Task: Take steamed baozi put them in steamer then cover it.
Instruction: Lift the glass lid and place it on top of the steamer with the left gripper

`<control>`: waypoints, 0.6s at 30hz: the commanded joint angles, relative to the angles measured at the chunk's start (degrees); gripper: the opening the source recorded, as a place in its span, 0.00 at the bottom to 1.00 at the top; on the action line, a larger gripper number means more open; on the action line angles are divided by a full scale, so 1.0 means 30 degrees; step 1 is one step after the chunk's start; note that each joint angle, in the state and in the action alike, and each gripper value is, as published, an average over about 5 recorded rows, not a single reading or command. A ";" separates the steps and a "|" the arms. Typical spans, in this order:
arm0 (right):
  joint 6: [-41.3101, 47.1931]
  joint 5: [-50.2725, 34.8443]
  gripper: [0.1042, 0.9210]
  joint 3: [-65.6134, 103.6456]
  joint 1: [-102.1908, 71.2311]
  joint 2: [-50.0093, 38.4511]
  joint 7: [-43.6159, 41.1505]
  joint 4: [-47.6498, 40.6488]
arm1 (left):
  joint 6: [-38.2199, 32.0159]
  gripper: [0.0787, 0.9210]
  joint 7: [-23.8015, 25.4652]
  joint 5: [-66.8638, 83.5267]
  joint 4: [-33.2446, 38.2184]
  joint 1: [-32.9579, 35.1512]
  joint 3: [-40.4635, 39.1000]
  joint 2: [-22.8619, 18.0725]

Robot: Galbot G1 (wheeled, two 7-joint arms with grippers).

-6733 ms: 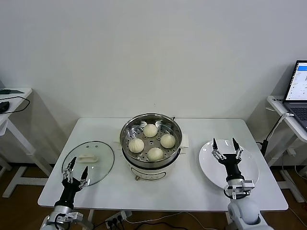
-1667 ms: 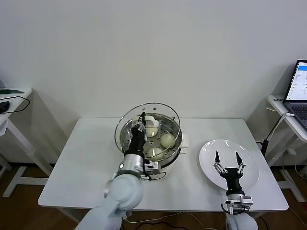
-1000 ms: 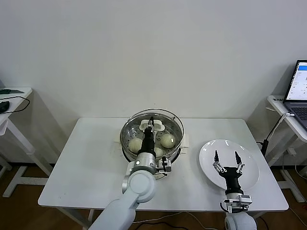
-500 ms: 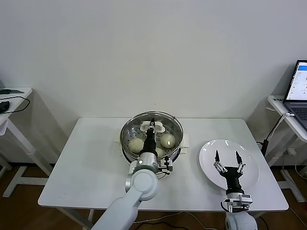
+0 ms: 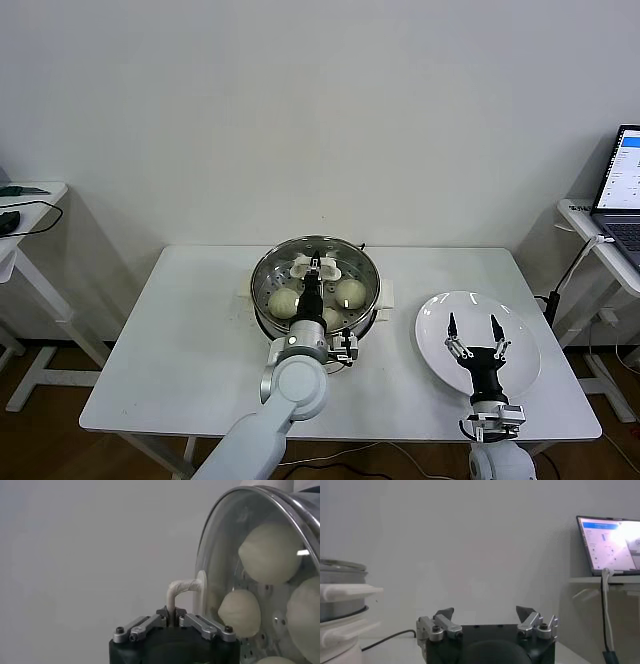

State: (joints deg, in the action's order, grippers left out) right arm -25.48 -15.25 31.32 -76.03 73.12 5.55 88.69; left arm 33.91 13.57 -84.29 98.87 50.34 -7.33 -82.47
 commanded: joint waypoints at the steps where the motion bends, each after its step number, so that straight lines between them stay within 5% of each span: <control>1: -0.0020 -0.0006 0.88 -0.0016 0.0022 0.0043 -0.0016 0.0004 | -0.0053 0.13 0.0053 -0.0207 -0.0124 0.0000 0.0030 -0.0048; 18: 0.0012 -0.0026 0.88 -0.0007 0.0016 -0.0034 -0.0044 0.0004 | -0.0381 0.13 0.0174 -0.0836 -0.0566 0.0142 0.0227 -0.0277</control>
State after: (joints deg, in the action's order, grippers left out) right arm -25.48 -15.27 31.32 -76.04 73.06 5.42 88.58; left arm 33.15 13.83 -85.70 97.63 50.55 -7.00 -83.15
